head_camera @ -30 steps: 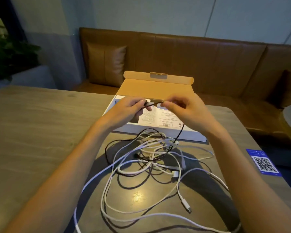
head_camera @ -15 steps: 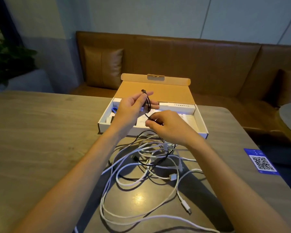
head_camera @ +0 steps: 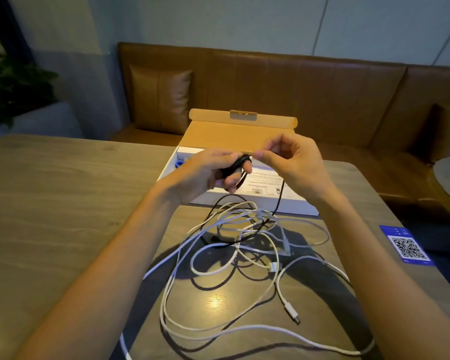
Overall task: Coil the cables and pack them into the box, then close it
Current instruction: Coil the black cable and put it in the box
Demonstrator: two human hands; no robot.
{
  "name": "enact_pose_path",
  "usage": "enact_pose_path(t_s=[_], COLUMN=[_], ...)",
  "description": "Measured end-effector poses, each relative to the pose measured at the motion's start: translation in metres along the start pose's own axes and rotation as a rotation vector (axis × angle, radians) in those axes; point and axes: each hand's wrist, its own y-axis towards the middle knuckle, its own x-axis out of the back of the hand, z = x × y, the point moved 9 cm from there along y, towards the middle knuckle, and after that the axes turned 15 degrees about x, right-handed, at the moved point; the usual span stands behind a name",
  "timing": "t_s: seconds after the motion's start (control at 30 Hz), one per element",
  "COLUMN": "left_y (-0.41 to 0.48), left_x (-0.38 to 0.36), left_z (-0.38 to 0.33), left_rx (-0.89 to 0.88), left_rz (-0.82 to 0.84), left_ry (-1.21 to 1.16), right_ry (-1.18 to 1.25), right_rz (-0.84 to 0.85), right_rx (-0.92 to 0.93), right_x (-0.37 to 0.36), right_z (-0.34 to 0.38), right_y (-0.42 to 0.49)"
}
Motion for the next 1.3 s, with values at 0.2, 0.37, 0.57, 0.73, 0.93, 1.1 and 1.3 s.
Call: enact_pose_path(t_s=[0.2,0.37,0.57,0.73,0.93,1.1,1.3], left_y=[-0.002,0.001,-0.005,-0.006,-0.008,-0.010,-0.003], left_x=[0.003,0.032,0.024,0.013,0.000,-0.009,-0.005], left_z=[-0.019,-0.010,-0.018,-0.018,-0.010,-0.019,-0.029], left_rx=[-0.231,-0.224,-0.246,-0.115,0.031,-0.107,-0.301], left_rz=[0.140,-0.318,-0.708,-0.601,-0.036,0.228,0.104], left_ry=[-0.720,-0.372,0.752,0.906,0.105,-0.564,-0.665], right_ry=[0.164,-0.129,-0.335,-0.312,0.070,0.327,0.316], right_rz=[0.120,0.406,0.465,0.312,0.165,0.226,0.430], right_rx=[-0.207,-0.150,-0.117,-0.017,-0.015,-0.119,-0.273], right_x=[-0.035,-0.067,-0.047,-0.017,-0.014,-0.040,-0.076], right_z=[-0.027,-0.010,-0.003,0.005,0.007,0.004,0.003], right_y=[-0.020,-0.027,-0.017,-0.004,-0.009,-0.021,-0.041])
